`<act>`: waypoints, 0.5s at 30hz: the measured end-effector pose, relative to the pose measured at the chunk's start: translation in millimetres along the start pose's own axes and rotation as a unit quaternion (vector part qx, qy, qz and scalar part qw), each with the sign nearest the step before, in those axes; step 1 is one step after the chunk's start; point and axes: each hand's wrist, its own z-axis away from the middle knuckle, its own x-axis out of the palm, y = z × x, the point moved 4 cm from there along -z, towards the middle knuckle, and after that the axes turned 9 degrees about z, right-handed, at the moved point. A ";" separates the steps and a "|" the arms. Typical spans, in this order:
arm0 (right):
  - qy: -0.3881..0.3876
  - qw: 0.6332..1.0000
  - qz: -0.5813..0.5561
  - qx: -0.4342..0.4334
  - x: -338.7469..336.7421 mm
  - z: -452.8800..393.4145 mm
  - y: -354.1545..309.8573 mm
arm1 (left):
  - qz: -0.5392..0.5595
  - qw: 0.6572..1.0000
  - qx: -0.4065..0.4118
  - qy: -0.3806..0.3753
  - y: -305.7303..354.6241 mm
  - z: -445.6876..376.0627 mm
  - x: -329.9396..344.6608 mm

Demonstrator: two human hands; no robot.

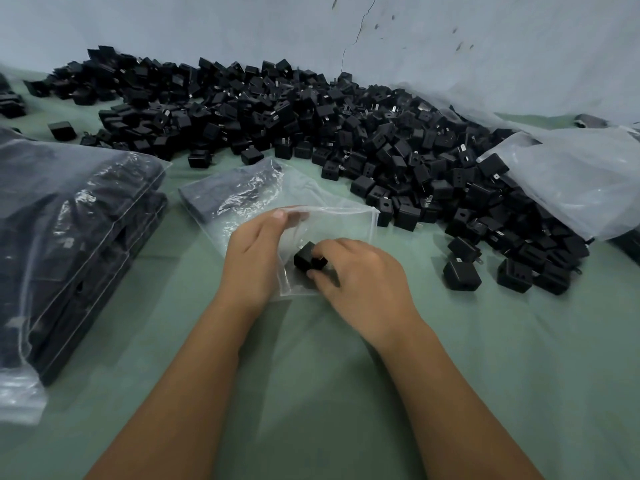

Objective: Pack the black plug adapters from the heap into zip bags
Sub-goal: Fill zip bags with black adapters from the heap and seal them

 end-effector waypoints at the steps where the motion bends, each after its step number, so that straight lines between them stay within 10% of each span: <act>1: 0.009 1.000 -0.002 0.004 -0.7 0.0 -1.1 | 0.002 1.000 0.000 -0.001 -1.4 -0.4 0.0; 7: -0.103 0.971 -0.210 0.046 3.0 3.8 11.5 | 0.024 1.000 0.003 -0.005 -2.4 -1.7 -0.5; 15: -0.092 0.993 -0.068 0.014 8.8 -7.1 2.8 | -0.118 0.986 0.100 -0.060 11.0 11.5 7.5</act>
